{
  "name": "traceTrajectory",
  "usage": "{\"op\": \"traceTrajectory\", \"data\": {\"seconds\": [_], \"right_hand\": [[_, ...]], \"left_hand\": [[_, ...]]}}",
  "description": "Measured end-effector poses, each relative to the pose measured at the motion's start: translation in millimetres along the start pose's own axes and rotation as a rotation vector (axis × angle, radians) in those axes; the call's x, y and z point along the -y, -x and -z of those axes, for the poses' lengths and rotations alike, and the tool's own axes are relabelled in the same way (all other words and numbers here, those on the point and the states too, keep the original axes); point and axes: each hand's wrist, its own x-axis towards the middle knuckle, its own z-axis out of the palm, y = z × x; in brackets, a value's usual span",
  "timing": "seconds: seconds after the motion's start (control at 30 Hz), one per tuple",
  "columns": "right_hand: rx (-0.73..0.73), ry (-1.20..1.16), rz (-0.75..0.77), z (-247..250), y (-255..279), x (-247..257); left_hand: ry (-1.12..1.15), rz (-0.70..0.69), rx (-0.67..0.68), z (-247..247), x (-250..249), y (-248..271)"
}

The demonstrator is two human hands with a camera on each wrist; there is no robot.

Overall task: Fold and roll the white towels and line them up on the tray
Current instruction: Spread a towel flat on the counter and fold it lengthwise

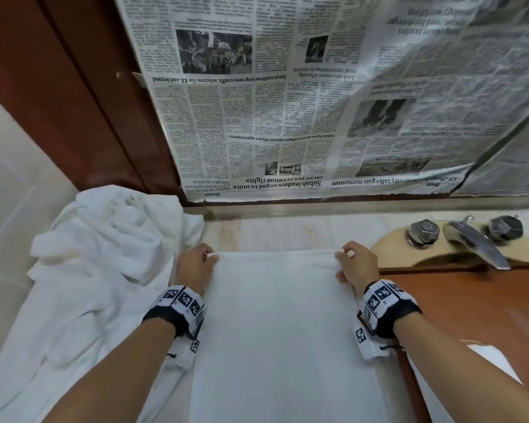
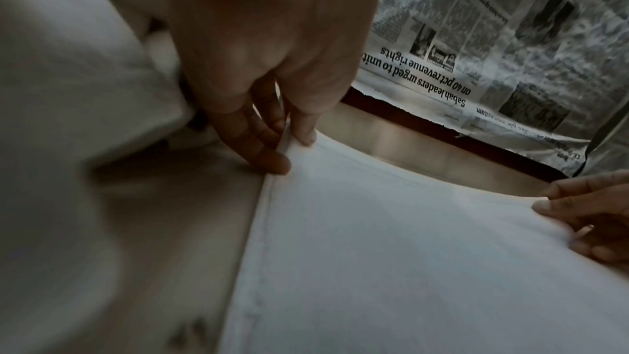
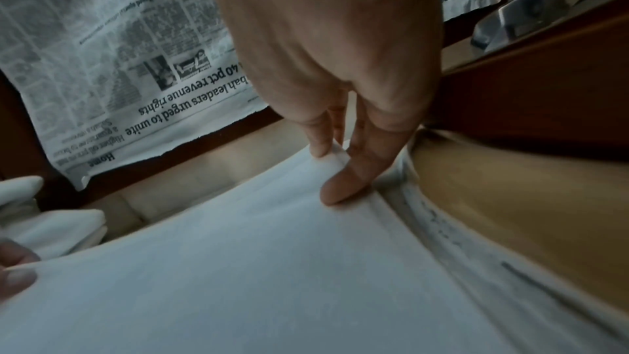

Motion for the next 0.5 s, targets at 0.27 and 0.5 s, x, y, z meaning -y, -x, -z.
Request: {"op": "traceTrajectory", "data": {"seconds": [0.27, 0.5], "right_hand": [[-0.048, 0.346, 0.116, -14, -4, 1], [0.259, 0.597, 0.498, -48, 88, -29]], "left_hand": [[-0.186, 0.000, -0.068, -17, 0, 2], [-0.315, -0.202, 0.170, -42, -26, 88]]}}
